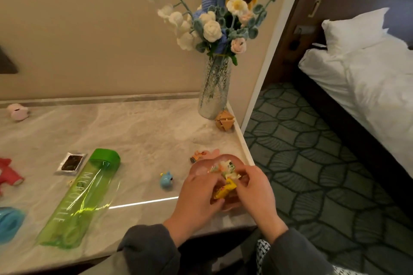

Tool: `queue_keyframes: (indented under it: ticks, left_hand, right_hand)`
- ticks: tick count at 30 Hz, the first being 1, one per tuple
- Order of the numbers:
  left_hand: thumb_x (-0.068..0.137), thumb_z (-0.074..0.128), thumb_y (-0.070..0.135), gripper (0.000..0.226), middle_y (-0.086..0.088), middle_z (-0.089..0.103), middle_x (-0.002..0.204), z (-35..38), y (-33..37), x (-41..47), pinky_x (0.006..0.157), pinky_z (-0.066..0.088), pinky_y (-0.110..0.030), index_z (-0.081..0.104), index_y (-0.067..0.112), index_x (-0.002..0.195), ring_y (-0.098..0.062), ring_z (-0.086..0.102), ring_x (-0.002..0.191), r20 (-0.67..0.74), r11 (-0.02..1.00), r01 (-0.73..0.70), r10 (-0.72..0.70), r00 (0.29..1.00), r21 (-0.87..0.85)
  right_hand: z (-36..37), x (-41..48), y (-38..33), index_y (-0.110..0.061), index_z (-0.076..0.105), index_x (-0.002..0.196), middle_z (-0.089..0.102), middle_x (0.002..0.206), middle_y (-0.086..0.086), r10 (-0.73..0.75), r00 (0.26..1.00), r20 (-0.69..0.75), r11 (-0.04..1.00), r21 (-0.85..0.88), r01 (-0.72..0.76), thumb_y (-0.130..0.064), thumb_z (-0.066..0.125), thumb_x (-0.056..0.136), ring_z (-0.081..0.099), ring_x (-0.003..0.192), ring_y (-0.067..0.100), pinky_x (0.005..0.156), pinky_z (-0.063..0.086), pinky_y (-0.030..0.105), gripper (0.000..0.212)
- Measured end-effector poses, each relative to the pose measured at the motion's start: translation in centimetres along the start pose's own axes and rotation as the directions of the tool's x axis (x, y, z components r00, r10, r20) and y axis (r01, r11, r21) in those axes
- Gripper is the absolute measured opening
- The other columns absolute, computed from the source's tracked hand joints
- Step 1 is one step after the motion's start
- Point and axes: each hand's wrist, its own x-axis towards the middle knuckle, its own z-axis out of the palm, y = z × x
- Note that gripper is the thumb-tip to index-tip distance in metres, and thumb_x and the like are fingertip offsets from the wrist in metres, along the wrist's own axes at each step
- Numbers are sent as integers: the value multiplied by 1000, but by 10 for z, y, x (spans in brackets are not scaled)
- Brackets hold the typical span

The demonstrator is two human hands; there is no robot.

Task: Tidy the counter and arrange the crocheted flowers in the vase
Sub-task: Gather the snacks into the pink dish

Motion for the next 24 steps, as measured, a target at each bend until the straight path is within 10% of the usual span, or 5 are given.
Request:
queue_keyframes:
  ticks: [9, 15, 24]
  left_hand:
    - [75, 55, 40, 36, 20, 51, 109, -7, -10, 0, 94, 28, -24, 60, 39, 110, -4, 48, 109, 31, 997, 48, -50, 998, 57]
    - [73, 62, 35, 29, 19, 56, 103, -33, -4, 7, 91, 37, -29, 64, 39, 102, -8, 55, 103, -113, 984, 140, -153, 982, -112]
    - [81, 64, 28, 29, 13, 58, 112, -99, -36, -5, 97, 40, -33, 62, 33, 110, -6, 53, 107, -297, 949, 268, -306, 905, -163]
  right_hand:
    - [4, -3, -8, -35, 59, 111, 47, 98, -14, -36, 999, -17, 999, 34, 37, -19, 57, 89, 52, 82, 4, 61, 35, 15, 27]
    - [5, 5, -28, -38, 59, 106, 53, 103, -21, -137, 991, 5, 982, 129, 136, -15, 56, 89, 52, 91, 0, 80, 43, 21, 29]
    - [35, 26, -103, -49, 51, 103, 50, 103, -24, -361, 923, 134, 915, 242, 322, -22, 58, 90, 52, 88, -12, 70, 44, 13, 31]
